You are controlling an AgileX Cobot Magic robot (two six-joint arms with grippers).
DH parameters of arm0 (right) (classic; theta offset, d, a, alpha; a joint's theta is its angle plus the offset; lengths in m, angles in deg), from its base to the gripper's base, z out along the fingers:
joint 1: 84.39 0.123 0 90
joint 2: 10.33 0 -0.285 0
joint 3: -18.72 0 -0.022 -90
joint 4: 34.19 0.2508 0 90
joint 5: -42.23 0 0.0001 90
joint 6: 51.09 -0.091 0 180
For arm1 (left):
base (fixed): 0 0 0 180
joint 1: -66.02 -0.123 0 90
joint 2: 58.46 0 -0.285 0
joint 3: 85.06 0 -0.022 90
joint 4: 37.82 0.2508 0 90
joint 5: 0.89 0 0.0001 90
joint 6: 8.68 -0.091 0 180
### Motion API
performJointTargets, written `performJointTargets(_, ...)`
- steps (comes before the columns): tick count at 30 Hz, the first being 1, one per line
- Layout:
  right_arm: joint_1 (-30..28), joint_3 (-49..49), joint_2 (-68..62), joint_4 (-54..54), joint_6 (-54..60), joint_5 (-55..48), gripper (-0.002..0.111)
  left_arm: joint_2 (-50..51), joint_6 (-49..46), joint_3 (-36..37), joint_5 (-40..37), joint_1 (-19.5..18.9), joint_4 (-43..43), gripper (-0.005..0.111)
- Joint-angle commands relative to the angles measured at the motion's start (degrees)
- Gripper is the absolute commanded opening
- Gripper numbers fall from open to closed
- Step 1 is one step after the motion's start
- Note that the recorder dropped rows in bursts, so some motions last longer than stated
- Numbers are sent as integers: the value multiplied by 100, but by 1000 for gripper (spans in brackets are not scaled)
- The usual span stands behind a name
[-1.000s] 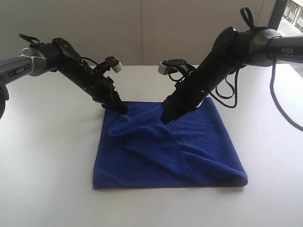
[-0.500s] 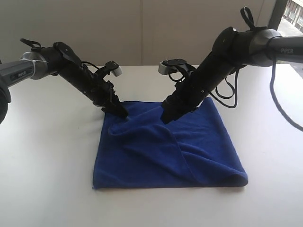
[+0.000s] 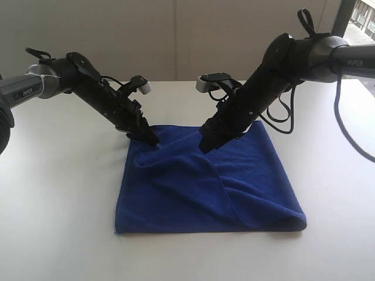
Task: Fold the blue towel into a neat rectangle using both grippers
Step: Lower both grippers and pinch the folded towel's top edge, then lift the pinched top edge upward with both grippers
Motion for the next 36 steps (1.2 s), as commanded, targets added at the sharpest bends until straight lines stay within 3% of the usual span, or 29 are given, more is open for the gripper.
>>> performJointTargets(1,8,-6,20,-1,49,-7,40,8,30,-30,-29,26,-54,37)
performJointTargets(14,8,-6,20,-1,49,-7,40,-13,35,-30,-231,26,-410,40)
performJointTargets(19,8,-6,20,-1,49,-7,40,-13,-20,-30,-267,26,-398,48)
performJointTargets(27,8,-6,20,-1,49,-7,40,-13,-26,-30,-226,26,-80,48)
performJointTargets(30,8,-6,20,-1,49,-7,40,-13,-5,-30,-226,26,126,43)
performJointTargets(36,8,-6,20,-1,49,-7,40,-13,-5,-30,-191,26,35,18)
